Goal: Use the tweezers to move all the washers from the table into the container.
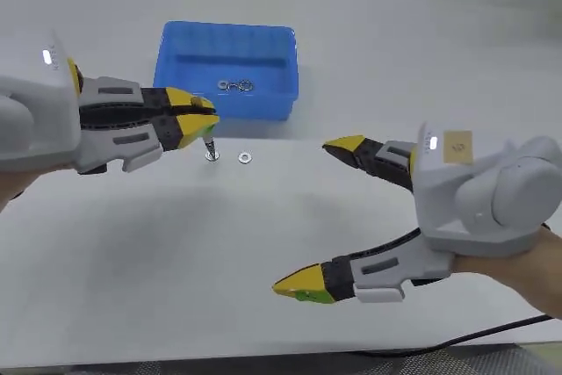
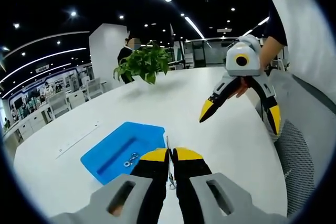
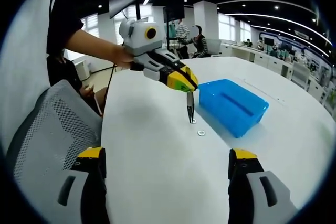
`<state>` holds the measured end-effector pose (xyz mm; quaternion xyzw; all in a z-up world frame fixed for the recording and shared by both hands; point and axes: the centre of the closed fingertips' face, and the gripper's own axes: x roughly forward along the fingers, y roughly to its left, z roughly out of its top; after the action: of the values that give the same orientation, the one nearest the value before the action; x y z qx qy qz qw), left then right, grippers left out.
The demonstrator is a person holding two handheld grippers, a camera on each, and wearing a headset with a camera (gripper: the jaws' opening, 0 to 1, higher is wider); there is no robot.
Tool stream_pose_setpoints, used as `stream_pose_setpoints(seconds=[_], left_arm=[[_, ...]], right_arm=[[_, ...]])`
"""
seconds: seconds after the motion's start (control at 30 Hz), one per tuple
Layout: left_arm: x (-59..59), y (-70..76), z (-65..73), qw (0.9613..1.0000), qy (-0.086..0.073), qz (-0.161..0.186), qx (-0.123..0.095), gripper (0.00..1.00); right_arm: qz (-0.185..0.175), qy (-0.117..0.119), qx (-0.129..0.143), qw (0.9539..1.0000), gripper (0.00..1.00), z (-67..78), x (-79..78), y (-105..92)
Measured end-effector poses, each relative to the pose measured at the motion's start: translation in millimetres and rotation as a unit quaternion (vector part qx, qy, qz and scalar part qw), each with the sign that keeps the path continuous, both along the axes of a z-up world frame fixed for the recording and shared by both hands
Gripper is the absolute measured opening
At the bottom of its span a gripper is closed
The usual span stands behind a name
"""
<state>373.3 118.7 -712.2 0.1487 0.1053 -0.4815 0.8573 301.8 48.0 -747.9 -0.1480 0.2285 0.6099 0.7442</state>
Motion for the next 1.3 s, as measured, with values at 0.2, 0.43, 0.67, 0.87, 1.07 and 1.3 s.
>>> stream_pose_setpoints(seconds=[0.2, 0.43, 0.67, 0.87, 1.07, 1.3], left_arm=[[-0.8, 0.8, 0.3, 1.0, 0.007, -0.002, -0.003, 0.07], [0.6, 10.5, -3.8, 0.9997, 0.019, 0.002, 0.014, 0.07], [-2.0, 8.7, -4.9, 0.9995, 0.024, -0.006, 0.022, 0.07], [-2.1, 10.0, -6.0, 0.9992, 0.027, -0.008, 0.03, 0.07], [-2.0, 9.3, -7.4, 0.9991, 0.032, -0.007, 0.027, 0.07], [-2.6, 3.4, -8.2, 0.999, 0.035, -0.015, 0.023, 0.07]], right_arm=[[0.003, 0.004, -0.003, 1.0, 0.97, -2.2, -2.5, 0.1], [0.009, 0.008, 0.001, 0.9999, 0.94, -3.6, 6.3, 12.4], [0.022, 0.006, 0.017, 0.9996, 0.89, 3.2, 21.8, 37.0], [0.054, -0.004, 0.005, 0.9985, 0.79, -5.1, 35.5, 52.9], [0.077, 0.003, 0.006, 0.997, 0.62, -9.4, 48.2, 67.9], [0.122, -0.016, -0.005, 0.9923, 0.41, -14.1, 55.7, 85.6]])
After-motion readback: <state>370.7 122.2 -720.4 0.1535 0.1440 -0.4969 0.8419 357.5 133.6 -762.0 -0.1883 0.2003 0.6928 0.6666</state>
